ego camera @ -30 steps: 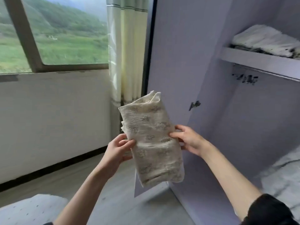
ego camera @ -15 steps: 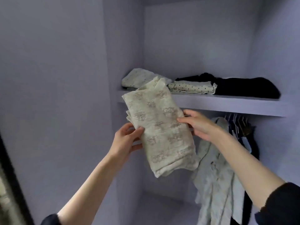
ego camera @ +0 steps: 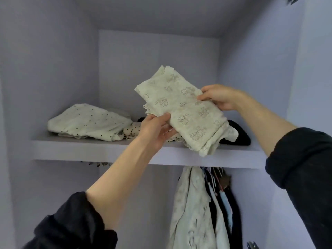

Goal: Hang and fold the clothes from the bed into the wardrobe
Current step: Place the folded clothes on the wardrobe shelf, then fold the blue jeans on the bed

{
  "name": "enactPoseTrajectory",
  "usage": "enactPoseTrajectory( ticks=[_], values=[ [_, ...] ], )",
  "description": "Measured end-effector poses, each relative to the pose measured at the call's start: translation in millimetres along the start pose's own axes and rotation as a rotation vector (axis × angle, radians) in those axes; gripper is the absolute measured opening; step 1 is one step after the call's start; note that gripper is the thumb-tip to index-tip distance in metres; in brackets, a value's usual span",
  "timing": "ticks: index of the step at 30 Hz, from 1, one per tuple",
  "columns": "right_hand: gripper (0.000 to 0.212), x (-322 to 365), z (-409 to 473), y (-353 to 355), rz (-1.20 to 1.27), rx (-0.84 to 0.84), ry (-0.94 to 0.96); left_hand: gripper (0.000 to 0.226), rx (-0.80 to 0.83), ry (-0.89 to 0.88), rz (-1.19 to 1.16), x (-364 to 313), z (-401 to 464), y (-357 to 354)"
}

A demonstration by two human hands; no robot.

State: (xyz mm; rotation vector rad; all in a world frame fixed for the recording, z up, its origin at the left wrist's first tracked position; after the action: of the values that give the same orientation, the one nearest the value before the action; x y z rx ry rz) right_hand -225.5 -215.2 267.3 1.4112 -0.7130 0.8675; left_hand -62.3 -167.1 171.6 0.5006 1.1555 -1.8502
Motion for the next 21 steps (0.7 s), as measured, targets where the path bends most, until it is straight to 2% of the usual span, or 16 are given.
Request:
enactPoseTrajectory(
  ticks=[3, 9, 11, 13, 15, 19, 21],
  values=[
    [0.013, 16, 50, 35, -0.147, -0.012, -0.016, 0.034, -0.024, 0.059, -0.13, 35, 53, -36],
    [0.009, 25, 138, 92, -0.524, -0.196, -0.013, 0.033, -0.123, 0.186, -0.272, 101, 126, -79],
    [0.027, 25, 160, 101, -0.706, -0.252, 0.006, 0.028, -0.162, 0.226, -0.253, 119, 143, -83],
    [0.034, 26, 186, 116, -0.757, -0.305, 0.019, 0.014, -0.13, 0.276, -0.203, 137, 164, -95],
    [0.036, 23, 212, 122, -0.779, -0.342, 0.034, 0.01, -0.12, 0.344, -0.098, 152, 180, -95],
    [0.032, 1, 262, 112, -0.794, -0.363, 0.07, 0.029, -0.077, 0.432, 0.139, 165, 196, -79],
    [0.029, -18, 279, 100, -0.828, -0.346, 0.058, 0.035, 0.023, 0.458, 0.31, 165, 199, -73]
  ],
)
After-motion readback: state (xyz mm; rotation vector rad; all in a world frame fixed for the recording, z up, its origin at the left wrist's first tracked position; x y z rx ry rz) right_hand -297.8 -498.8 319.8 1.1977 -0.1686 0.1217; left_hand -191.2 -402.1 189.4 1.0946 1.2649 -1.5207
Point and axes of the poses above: each hand's wrist, its own z-axis towards the middle knuckle, its own y-axis out of the back of the hand, x = y × z, the point moved 10 cm from there along z, towards the middle knuckle, and after that the axes turned 14 degrees about -y, right-handed, at the moved point
